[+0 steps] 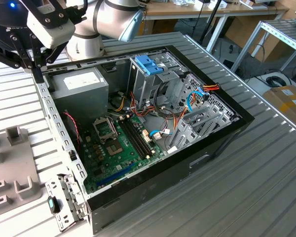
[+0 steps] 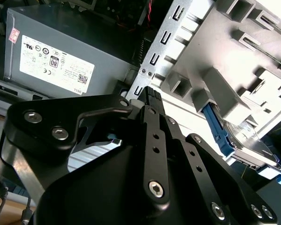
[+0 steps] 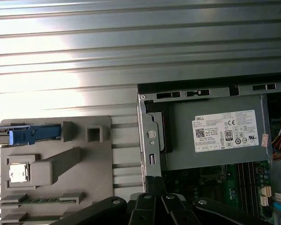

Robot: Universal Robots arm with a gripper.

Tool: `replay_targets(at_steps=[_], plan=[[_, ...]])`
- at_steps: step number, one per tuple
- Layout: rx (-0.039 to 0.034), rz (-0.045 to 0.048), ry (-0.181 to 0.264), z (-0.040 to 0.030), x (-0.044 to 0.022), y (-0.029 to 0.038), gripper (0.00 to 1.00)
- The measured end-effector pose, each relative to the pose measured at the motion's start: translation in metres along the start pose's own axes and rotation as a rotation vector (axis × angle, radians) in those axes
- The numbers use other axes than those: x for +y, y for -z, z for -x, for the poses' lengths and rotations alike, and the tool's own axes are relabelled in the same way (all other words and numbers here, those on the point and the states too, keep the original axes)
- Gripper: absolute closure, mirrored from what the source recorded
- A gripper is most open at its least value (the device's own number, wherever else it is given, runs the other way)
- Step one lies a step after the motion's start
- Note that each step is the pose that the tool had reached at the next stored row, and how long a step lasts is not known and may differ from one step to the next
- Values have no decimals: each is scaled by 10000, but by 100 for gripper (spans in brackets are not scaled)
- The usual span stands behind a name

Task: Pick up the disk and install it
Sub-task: 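Reach for the disk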

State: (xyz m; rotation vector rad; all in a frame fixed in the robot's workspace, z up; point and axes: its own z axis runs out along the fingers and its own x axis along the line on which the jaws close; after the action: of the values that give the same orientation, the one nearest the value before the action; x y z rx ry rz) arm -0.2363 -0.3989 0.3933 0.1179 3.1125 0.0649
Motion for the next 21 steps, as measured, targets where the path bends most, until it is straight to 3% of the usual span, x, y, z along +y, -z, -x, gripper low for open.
replay_targets(at_steps=[21], plan=[[0, -2, 0, -106, -8, 3, 89]])
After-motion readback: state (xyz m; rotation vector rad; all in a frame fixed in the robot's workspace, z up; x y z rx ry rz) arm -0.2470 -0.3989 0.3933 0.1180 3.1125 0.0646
